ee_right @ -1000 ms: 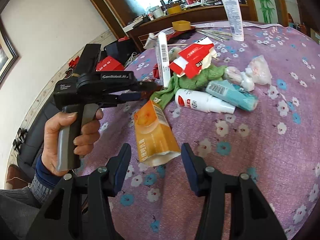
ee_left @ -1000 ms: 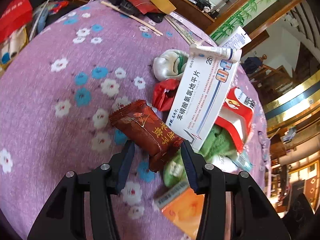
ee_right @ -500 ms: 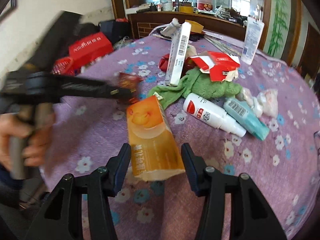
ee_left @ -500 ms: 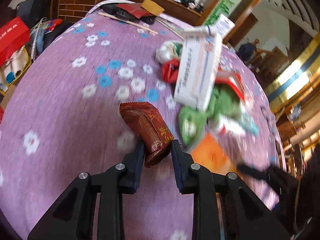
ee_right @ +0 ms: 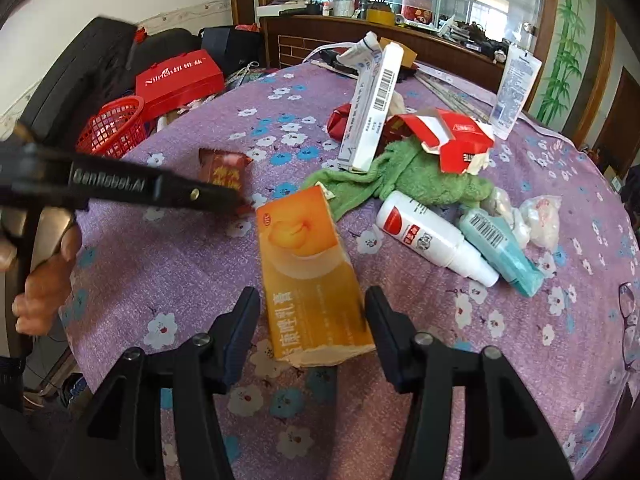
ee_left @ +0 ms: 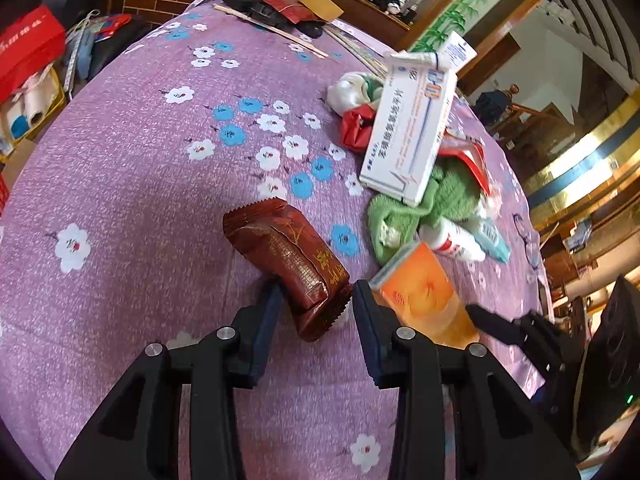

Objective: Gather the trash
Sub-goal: 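Hold the brown wrapper in the left tool while the right tool grasps the orange cream box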

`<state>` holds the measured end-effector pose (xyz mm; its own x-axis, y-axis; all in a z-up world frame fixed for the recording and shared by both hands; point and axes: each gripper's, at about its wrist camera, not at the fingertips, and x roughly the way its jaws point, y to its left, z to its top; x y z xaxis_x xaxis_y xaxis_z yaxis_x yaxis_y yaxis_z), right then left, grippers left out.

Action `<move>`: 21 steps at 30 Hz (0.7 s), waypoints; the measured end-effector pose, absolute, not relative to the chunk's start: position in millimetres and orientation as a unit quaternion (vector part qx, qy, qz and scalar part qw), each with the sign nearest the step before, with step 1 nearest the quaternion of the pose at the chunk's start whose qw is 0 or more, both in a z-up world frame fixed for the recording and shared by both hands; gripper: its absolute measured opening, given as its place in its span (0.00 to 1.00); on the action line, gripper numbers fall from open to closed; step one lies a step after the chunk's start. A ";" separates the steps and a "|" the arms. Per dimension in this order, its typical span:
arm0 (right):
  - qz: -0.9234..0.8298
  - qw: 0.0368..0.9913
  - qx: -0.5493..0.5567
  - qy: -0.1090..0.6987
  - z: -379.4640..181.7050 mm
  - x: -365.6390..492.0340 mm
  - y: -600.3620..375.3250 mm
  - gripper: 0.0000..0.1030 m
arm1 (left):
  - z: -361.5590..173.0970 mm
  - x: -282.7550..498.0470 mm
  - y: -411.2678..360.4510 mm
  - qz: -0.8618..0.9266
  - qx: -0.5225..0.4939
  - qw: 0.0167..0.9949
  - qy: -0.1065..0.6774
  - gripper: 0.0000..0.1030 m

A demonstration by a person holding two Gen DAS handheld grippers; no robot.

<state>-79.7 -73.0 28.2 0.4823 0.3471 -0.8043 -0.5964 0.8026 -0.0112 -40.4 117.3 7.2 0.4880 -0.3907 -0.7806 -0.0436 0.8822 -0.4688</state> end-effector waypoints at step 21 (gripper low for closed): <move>0.268 0.851 -0.162 0.422 23.3 -71.3 -65.1 0.65 | 5.4 -25.9 148.1 -0.112 -0.322 0.785 0.517 1.00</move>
